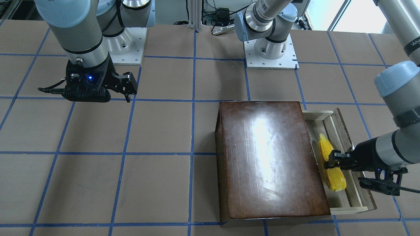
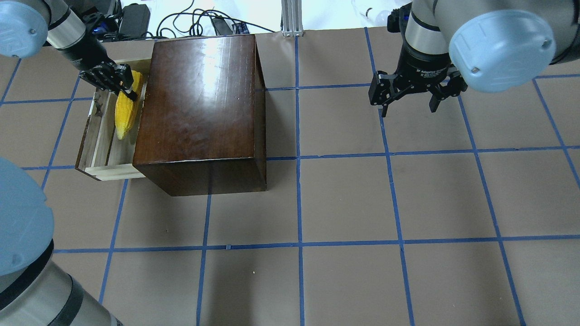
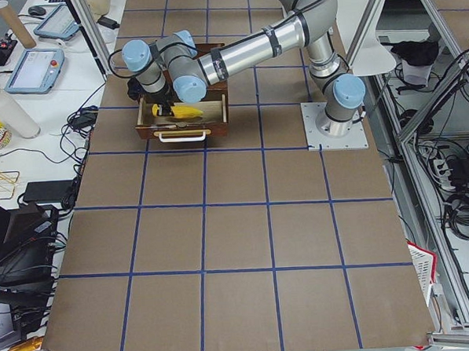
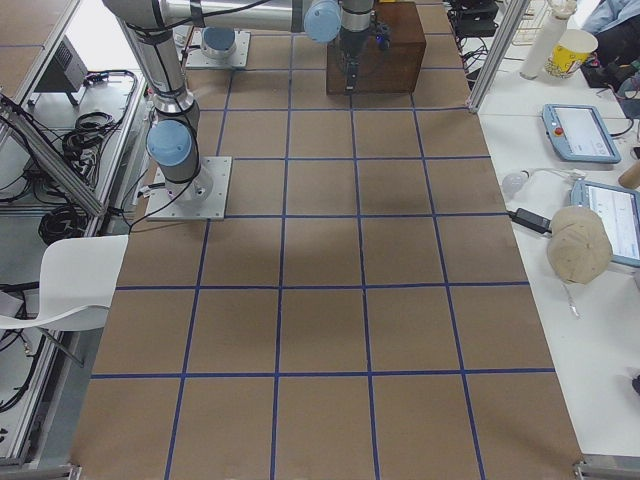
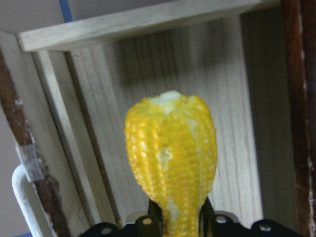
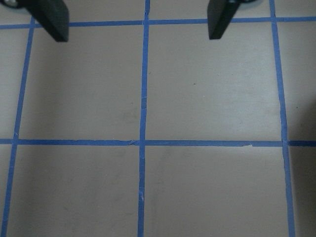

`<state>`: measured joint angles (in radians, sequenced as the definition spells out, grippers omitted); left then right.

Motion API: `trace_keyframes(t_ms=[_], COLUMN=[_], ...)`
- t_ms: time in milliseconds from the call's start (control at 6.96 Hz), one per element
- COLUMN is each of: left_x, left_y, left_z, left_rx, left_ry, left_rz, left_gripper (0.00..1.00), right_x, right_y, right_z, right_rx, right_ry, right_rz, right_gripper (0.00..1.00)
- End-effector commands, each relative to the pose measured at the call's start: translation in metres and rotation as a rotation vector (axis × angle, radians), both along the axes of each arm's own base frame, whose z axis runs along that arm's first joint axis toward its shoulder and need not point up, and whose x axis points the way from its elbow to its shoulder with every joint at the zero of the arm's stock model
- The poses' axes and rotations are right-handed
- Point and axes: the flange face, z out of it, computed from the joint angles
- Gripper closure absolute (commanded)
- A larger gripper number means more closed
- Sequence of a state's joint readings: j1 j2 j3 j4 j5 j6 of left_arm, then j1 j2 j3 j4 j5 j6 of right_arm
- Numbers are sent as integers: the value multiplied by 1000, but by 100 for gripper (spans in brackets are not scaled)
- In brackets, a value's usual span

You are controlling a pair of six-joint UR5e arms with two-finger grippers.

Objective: Open drawer and put corn inside
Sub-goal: 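Lower the held corn into the open drawer with the left gripper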

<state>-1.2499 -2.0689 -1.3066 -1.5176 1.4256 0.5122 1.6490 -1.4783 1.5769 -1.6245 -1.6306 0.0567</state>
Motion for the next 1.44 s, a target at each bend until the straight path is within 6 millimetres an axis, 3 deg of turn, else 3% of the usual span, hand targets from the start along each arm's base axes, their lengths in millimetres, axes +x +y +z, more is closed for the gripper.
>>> trace_keyframes(t_ms=[0,287,431,862,1149,1293], left_x=[-2,-2,-2,-3,-3,-6], left_y=[2,2,2,1,5,6], left_z=[-8,-11,-12,-18,13,27], left_rx=[13,20,24,42,1,-15], left_ry=[12,16,16,17,-13,-31], left_rz=[3,6,10,42,54,49], left_gripper=[62,32,25,19,0,0], right_x=[0,0,0,0,0,0], right_y=[0,0,0,0,0,0], right_z=[0,0,-1,0,0,0], right_rx=[0,0,1,-2,0,0], right_ry=[0,0,0,0,0,-2], right_rz=[0,0,0,0,0,0], right_gripper=[0,0,0,0,0,0])
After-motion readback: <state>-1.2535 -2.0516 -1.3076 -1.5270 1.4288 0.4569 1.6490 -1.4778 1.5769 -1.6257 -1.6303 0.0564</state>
